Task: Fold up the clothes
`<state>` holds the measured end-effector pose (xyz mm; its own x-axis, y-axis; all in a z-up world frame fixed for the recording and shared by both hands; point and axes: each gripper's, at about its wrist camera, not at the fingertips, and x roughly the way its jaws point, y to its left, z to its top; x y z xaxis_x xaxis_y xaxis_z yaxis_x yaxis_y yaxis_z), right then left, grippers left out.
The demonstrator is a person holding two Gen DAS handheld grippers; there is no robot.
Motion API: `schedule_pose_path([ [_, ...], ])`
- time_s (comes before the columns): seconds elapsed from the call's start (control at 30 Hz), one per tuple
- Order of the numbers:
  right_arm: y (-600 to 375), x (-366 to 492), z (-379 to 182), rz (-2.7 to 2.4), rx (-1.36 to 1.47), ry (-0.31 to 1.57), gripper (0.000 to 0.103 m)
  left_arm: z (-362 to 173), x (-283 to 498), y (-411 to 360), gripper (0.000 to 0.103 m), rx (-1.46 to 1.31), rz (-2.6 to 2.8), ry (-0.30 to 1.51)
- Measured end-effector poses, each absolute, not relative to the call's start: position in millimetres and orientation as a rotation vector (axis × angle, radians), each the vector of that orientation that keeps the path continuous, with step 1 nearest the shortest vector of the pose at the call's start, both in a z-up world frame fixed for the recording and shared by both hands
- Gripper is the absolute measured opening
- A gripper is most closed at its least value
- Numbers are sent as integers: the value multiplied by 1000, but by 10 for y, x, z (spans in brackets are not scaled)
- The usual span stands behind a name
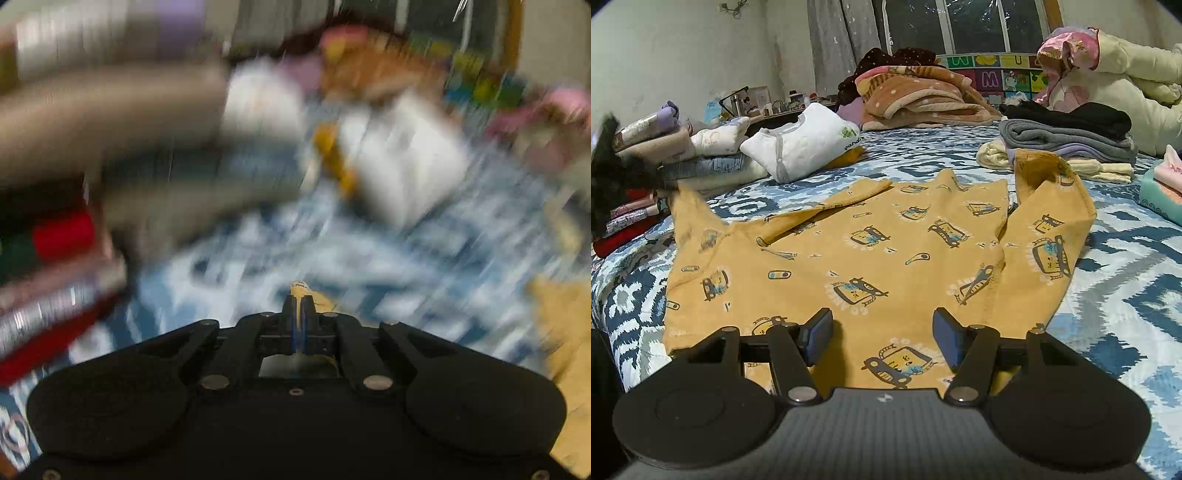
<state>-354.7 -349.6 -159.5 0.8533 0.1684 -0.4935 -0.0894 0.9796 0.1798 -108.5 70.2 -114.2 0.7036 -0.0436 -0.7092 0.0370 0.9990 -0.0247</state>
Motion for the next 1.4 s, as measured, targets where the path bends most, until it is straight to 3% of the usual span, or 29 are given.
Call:
schedule_pose_path([
  [0.2,-3442,-3594,-1545,122,115,516,61,-1176,-1265,1019,13,-183,27,783],
  [0.37,-2994,-3882,-1305,258,-116,366,61,-962,-1705,910,16,-280,-136,802],
  [0.43,-2629,-3996,-1332,356,-275,366,57,-1000,-1933,759,24,-365,-229,859],
  [0.53,-2135,-4017,-1493,413,-483,391,42,-1184,-2237,441,32,-455,-362,933],
  [0.8,-1759,-3962,-1597,434,-588,363,38,-1416,-2439,-91,32,-501,-405,920],
  [0.83,-1726,-3992,-1603,452,-600,355,42,-1426,-2435,-125,32,-494,-404,909],
  [0.87,-1675,-4026,-1617,462,-623,346,46,-1436,-2432,-162,30,-481,-404,897],
  [0.93,-1598,-3993,-1658,444,-655,347,46,-1454,-2450,-201,17,-473,-401,877],
  [0.97,-1620,-3930,-1654,432,-620,363,46,-1456,-2471,-195,1,-484,-398,877],
  [1.0,-1646,-3865,-1647,423,-583,381,44,-1457,-2493,-184,1,-496,-392,879],
  [1.03,-1702,-3786,-1616,431,-518,417,34,-1406,-2540,-169,1,-510,-391,871],
  [1.07,-1754,-3716,-1583,440,-459,450,12,-1341,-2593,-152,1,-526,-392,860],
  [1.1,-1772,-3720,-1540,448,-451,459,9,-1272,-2640,-144,1,-529,-389,853],
  [1.23,-1879,-3778,-1357,507,-387,487,10,-1225,-2685,-171,3,-482,-329,911],
  [1.27,-1900,-3743,-1399,539,-378,547,11,-1302,-2664,-196,8,-444,-303,947],
  [1.4,-1883,-3909,-1447,575,-441,540,24,-1402,-2707,-116,14,-425,-274,975],
])
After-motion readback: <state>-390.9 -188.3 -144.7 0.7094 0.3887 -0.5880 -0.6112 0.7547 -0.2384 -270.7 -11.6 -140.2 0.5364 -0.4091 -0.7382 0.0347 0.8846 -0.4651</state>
